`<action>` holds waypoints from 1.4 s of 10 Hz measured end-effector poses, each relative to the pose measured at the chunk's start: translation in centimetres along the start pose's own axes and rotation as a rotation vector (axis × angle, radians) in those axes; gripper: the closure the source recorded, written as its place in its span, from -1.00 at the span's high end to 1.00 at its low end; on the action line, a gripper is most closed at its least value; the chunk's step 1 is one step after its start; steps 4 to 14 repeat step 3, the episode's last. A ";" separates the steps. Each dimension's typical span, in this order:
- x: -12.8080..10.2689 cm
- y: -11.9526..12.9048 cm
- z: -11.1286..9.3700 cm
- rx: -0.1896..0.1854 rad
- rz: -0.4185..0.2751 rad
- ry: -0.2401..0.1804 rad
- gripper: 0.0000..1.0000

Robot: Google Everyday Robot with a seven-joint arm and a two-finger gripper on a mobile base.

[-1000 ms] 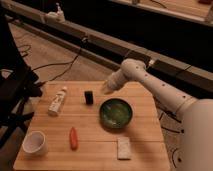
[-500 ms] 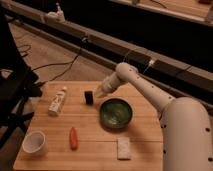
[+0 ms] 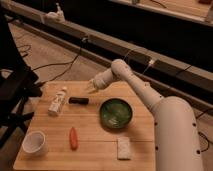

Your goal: Knock the eraser over

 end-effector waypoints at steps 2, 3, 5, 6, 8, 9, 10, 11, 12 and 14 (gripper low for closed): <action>-2.0 -0.4 0.3 0.004 -0.032 -0.060 -1.00; -1.9 -0.4 0.3 0.004 -0.031 -0.060 -0.96; -1.9 -0.4 0.3 0.004 -0.031 -0.060 -0.96; -1.9 -0.4 0.3 0.004 -0.031 -0.060 -0.96; -1.9 -0.4 0.3 0.004 -0.031 -0.060 -0.96; -1.9 -0.4 0.3 0.004 -0.031 -0.060 -0.96; -1.9 -0.4 0.3 0.004 -0.031 -0.060 -0.96; -1.9 -0.4 0.3 0.004 -0.031 -0.060 -0.96; -1.9 -0.4 0.3 0.004 -0.031 -0.060 -0.96; -1.9 -0.4 0.3 0.004 -0.031 -0.060 -0.96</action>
